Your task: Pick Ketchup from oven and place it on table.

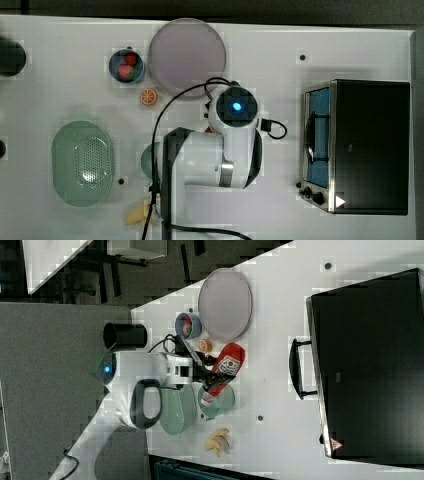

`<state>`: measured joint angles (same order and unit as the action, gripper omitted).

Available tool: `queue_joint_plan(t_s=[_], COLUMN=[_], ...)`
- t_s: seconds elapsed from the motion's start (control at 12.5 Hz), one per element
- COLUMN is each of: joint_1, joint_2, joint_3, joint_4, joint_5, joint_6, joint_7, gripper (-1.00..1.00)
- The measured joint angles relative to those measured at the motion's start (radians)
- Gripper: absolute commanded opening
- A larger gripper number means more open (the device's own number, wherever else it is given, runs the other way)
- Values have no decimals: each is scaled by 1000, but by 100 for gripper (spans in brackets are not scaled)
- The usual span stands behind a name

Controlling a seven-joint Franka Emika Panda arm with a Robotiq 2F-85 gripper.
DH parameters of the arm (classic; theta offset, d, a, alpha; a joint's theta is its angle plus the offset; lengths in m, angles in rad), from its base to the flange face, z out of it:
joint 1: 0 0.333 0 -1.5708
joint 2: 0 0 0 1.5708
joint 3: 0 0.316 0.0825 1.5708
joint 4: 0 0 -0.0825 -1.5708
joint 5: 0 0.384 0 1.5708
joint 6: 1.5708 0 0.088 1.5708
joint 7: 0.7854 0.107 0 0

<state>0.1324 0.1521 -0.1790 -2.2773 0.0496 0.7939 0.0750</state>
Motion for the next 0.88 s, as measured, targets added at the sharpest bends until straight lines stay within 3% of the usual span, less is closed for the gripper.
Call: queue_joint_plan(t_s=[0.16, 0.32, 0.4, 0.48, 0.64, 0.88], joint_1=[-5, -8, 0, 3, 7, -13], joint_2=[63, 167, 210, 244, 265, 140], joint_3=[-2, 12, 8, 6, -10, 10], joint_4=[-21, -23, -29, -31, -49, 16], joint_5=[1, 9, -4, 9, -5, 10], joint_6=[102, 146, 155, 181, 227, 197], joint_7=[0, 0, 0, 0, 0, 0], gripper=[24, 59, 92, 100, 100, 100])
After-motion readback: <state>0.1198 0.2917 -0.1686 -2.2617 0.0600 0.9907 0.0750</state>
